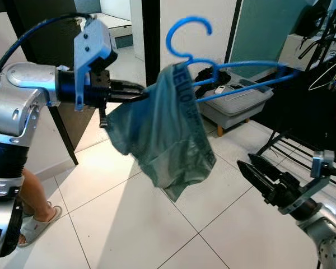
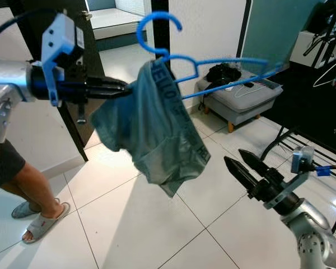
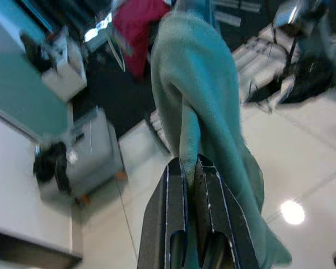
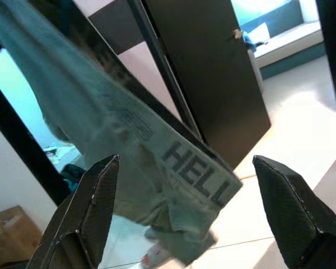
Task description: Hang hanger
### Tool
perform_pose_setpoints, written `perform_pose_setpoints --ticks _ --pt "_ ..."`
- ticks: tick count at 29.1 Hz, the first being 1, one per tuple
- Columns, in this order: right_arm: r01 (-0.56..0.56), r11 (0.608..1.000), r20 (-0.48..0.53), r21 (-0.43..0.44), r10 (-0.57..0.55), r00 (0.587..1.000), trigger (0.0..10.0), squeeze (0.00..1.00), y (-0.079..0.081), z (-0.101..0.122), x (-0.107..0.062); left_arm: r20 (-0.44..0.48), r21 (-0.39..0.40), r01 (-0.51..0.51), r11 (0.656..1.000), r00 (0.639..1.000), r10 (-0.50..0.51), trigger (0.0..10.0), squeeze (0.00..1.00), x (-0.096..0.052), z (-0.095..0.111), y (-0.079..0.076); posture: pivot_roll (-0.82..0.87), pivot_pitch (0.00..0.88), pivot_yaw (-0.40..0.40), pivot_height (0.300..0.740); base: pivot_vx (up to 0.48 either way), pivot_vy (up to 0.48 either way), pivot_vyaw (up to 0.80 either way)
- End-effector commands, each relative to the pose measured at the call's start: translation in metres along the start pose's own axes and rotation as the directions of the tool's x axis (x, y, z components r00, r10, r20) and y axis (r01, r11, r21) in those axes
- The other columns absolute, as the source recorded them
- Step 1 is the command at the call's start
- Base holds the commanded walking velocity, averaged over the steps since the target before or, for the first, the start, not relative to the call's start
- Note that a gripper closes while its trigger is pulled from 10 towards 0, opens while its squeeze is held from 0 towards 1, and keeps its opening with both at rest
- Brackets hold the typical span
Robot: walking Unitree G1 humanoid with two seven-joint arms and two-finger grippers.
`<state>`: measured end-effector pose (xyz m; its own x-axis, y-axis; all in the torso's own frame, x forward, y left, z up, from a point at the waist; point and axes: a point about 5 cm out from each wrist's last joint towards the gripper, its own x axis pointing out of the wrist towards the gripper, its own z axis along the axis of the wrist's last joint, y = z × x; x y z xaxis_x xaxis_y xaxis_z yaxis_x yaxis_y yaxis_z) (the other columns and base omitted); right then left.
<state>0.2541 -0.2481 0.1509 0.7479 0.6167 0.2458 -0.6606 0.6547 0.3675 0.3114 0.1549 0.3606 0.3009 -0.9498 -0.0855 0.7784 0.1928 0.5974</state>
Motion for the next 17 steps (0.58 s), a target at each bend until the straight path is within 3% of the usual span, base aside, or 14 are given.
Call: perform_pose_setpoints --ticks 1,5,13,17 --pt "-0.030 0.999 0.019 0.026 0.030 0.999 10.0 0.00 0.005 0.003 0.005 0.048 0.022 -0.005 1.000 0.999 0.004 10.0 0.00 0.000 0.013 0.003 -0.04 0.000 0.011 0.740 0.000 0.000 0.00" --pt "-0.064 0.995 -0.006 0.072 0.065 0.998 10.0 0.00 0.012 -0.004 0.010 0.054 0.045 -0.004 0.999 0.999 0.002 10.0 0.00 -0.001 0.020 0.006 -0.03 0.000 0.015 0.740 0.000 0.000 0.00" --pt "-0.037 0.997 -0.014 0.074 0.039 0.999 10.0 0.00 0.010 -0.006 0.013 0.069 0.050 -0.004 0.999 0.998 0.001 10.0 0.00 0.002 0.023 0.008 -0.04 0.000 0.026 0.740 0.000 0.000 0.00" --pt "-0.032 0.998 -0.067 0.055 0.036 0.997 10.0 0.00 0.012 -0.012 0.011 0.062 0.044 0.005 0.999 0.998 -0.007 10.0 0.00 0.005 0.020 0.006 -0.03 0.000 0.028 0.740 0.000 0.000 0.00"
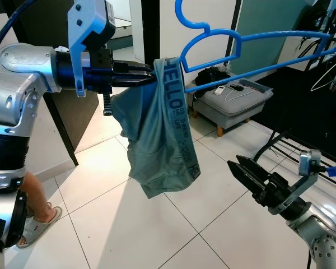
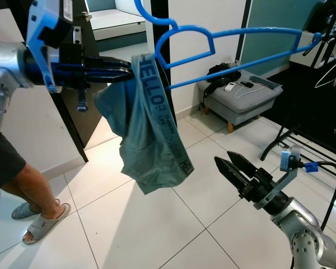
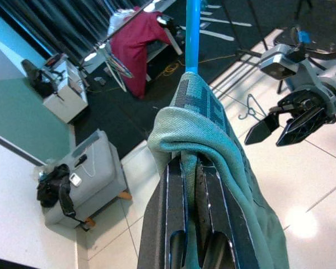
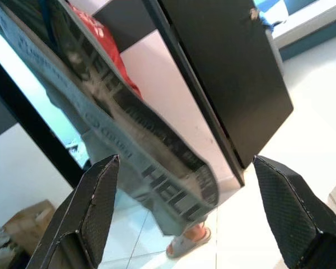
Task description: Hang hanger
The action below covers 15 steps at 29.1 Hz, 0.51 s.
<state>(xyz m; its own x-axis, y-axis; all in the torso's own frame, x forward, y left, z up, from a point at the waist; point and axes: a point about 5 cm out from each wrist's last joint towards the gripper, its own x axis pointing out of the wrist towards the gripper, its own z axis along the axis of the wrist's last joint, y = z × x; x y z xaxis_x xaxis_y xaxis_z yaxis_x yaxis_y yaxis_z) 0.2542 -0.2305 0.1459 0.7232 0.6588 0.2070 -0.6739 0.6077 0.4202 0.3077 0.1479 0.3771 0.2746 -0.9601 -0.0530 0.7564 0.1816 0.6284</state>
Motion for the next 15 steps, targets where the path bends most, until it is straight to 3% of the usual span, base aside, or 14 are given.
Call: perform_pose_setpoints --ticks 1,10,15 --pt "-0.002 1.000 -0.030 -0.015 0.002 1.000 10.0 0.00 0.002 -0.001 0.000 -0.001 0.007 0.012 1.000 1.000 -0.012 10.0 0.00 0.002 0.000 -0.001 -0.03 0.000 0.028 0.740 0.000 0.000 0.00" --pt "0.009 1.000 -0.053 -0.028 -0.010 0.999 10.0 0.00 0.000 -0.001 -0.001 -0.114 0.005 0.038 0.999 0.993 -0.037 10.0 0.00 0.002 -0.019 -0.008 -0.03 0.000 0.025 0.740 0.000 0.000 0.00" --pt "0.008 0.999 -0.056 -0.033 -0.009 0.998 10.0 0.00 0.001 -0.001 -0.002 -0.132 -0.002 0.034 0.999 0.991 -0.034 10.0 0.00 0.002 -0.025 -0.009 -0.03 0.000 0.025 0.740 0.000 0.000 0.00"
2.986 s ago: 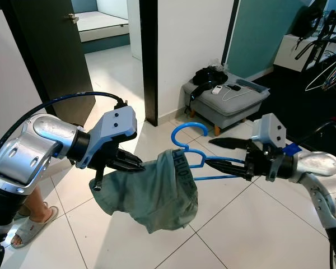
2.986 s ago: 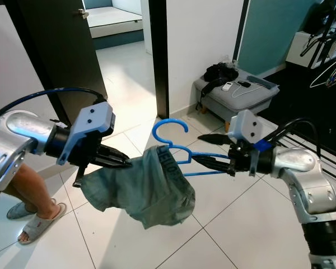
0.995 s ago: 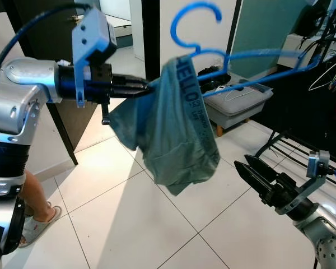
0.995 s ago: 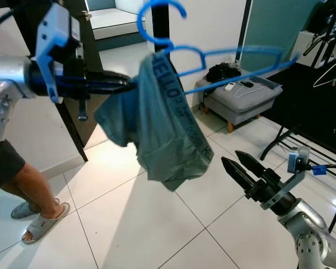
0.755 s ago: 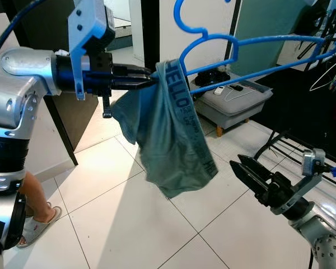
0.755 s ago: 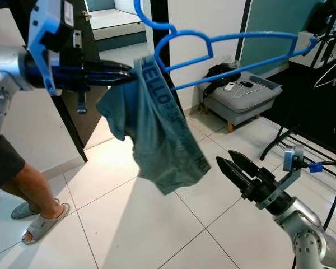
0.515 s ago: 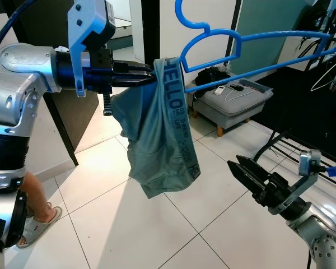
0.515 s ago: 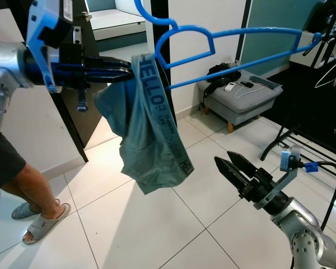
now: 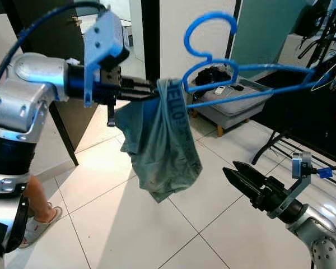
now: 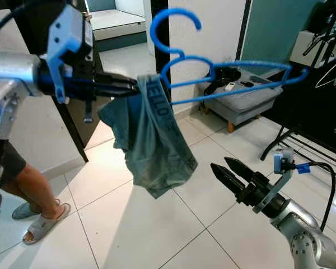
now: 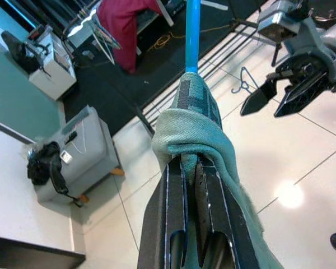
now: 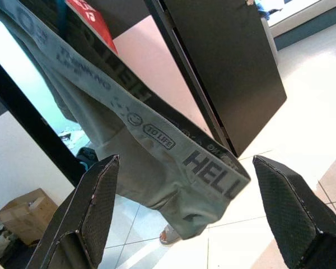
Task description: Hang hanger
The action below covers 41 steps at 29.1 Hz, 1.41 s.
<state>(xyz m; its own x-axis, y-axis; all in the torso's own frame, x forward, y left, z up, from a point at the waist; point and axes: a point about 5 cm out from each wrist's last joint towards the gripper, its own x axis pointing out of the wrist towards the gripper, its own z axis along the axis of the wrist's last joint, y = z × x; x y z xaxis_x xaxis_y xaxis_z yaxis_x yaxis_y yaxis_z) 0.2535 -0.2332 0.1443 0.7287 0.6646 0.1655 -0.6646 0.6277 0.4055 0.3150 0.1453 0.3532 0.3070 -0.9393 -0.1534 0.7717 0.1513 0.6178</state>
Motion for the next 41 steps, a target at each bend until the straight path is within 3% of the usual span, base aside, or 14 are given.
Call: perform_pose_setpoints --ticks 1,9,14,19,22,31,41 --pt "-0.008 1.000 -0.020 -0.015 0.008 1.000 10.0 0.00 0.002 -0.001 0.001 -0.032 0.008 -0.003 1.000 0.999 0.003 10.0 0.00 -0.004 -0.003 0.001 -0.02 0.000 0.023 0.740 0.000 0.000 0.00" --pt "-0.019 1.000 -0.029 -0.025 0.018 0.999 10.0 0.00 0.002 0.002 0.003 0.025 0.004 -0.030 1.000 0.999 0.030 10.0 0.00 0.003 0.004 0.004 -0.04 0.000 0.005 0.740 0.000 0.000 0.00" --pt "-0.026 0.999 -0.026 -0.030 0.025 0.999 10.0 0.00 0.002 0.004 0.007 0.013 0.016 -0.051 0.999 0.999 0.051 10.0 0.00 0.006 0.003 0.011 -0.04 0.000 0.006 0.740 0.000 0.000 0.00" --pt "-0.028 0.998 -0.011 -0.051 0.028 1.000 10.0 0.00 0.000 0.011 0.010 -0.026 -0.012 -0.067 0.998 0.997 0.067 10.0 0.00 0.017 -0.002 0.030 -0.05 0.000 0.023 0.740 0.000 0.000 0.00" --pt "-0.021 0.998 -0.001 -0.064 0.021 1.000 10.0 0.00 0.000 0.015 0.006 -0.044 -0.005 -0.044 0.999 0.998 0.044 10.0 0.00 0.022 -0.005 0.031 -0.06 0.000 0.031 0.740 0.000 0.000 0.00" --pt "0.012 0.998 -0.011 -0.053 -0.013 1.000 10.0 0.00 -0.002 0.010 -0.004 -0.040 0.036 -0.017 0.999 0.999 0.018 10.0 0.00 0.013 -0.001 0.026 -0.06 0.000 0.035 0.740 0.000 0.000 0.00" --pt "0.038 0.999 -0.014 -0.027 -0.038 0.999 10.0 0.00 -0.002 0.001 -0.001 0.074 0.123 -0.116 0.986 0.991 0.107 10.0 0.00 0.009 0.029 0.047 -0.05 0.000 0.048 0.740 0.000 0.000 0.00"
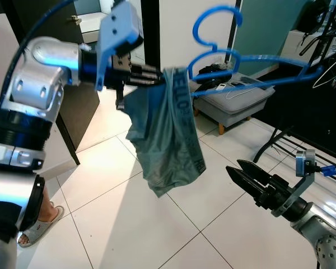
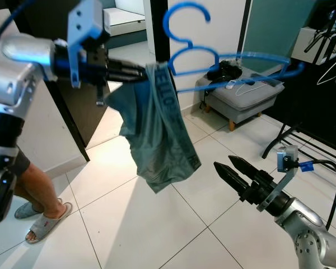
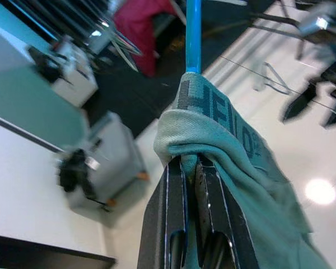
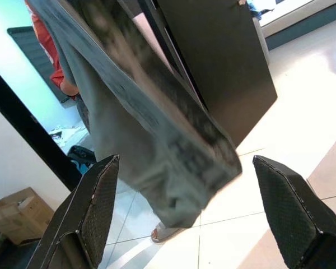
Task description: Hang hanger
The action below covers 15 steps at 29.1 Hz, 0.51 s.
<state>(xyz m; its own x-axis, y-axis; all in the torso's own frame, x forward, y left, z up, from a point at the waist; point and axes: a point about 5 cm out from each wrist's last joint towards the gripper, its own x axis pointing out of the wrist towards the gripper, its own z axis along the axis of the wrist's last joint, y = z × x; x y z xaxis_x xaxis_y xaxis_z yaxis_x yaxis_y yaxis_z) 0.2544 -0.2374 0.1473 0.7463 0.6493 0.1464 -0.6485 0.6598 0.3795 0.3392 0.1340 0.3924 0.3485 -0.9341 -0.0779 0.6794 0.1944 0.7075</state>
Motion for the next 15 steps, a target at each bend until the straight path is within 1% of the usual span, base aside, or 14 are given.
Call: perform_pose_setpoints --ticks 1,2,6,13,14,15 --pt "0.009 1.000 -0.007 0.006 -0.009 1.000 10.0 0.00 -0.0001 -0.0041 0.0004 0.037 0.017 -0.033 0.999 0.999 0.032 10.0 0.00 -0.0025 0.0080 0.0066 -0.05 0.000 0.048 0.740 0.000 0.000 0.00" --pt "0.011 1.000 -0.004 0.010 -0.011 1.000 10.0 0.00 0.0002 -0.0042 0.0000 0.052 0.025 -0.044 0.999 0.998 0.042 10.0 0.00 -0.0028 0.0114 0.0090 -0.05 0.000 0.050 0.740 0.000 0.000 0.00" --pt "0.011 1.000 0.002 0.018 -0.011 1.000 10.0 0.00 0.0009 -0.0041 -0.0006 0.075 0.029 -0.046 0.999 0.996 0.044 10.0 0.00 -0.0031 0.0160 0.0101 -0.05 0.000 0.050 0.740 0.000 0.000 0.00" --pt "-0.026 0.999 0.029 0.043 0.025 0.999 10.0 0.00 0.0063 -0.0042 0.0039 0.073 0.034 -0.021 0.999 0.997 0.019 10.0 0.00 -0.0017 0.0155 0.0064 -0.05 0.000 0.050 0.740 0.000 0.000 0.00" --pt "-0.053 0.997 0.041 0.053 0.050 0.998 10.0 0.00 0.0097 -0.0039 0.0074 0.071 0.037 -0.019 0.999 0.997 0.016 10.0 0.00 -0.0009 0.0143 0.0062 -0.05 0.000 0.046 0.740 0.000 0.000 0.00" --pt "-0.053 0.997 0.041 0.053 0.050 0.998 10.0 0.00 0.0097 -0.0039 0.0074 0.071 0.037 -0.019 0.999 0.997 0.016 10.0 0.00 -0.0009 0.0143 0.0062 -0.05 0.000 0.046 0.740 0.000 0.000 0.00"
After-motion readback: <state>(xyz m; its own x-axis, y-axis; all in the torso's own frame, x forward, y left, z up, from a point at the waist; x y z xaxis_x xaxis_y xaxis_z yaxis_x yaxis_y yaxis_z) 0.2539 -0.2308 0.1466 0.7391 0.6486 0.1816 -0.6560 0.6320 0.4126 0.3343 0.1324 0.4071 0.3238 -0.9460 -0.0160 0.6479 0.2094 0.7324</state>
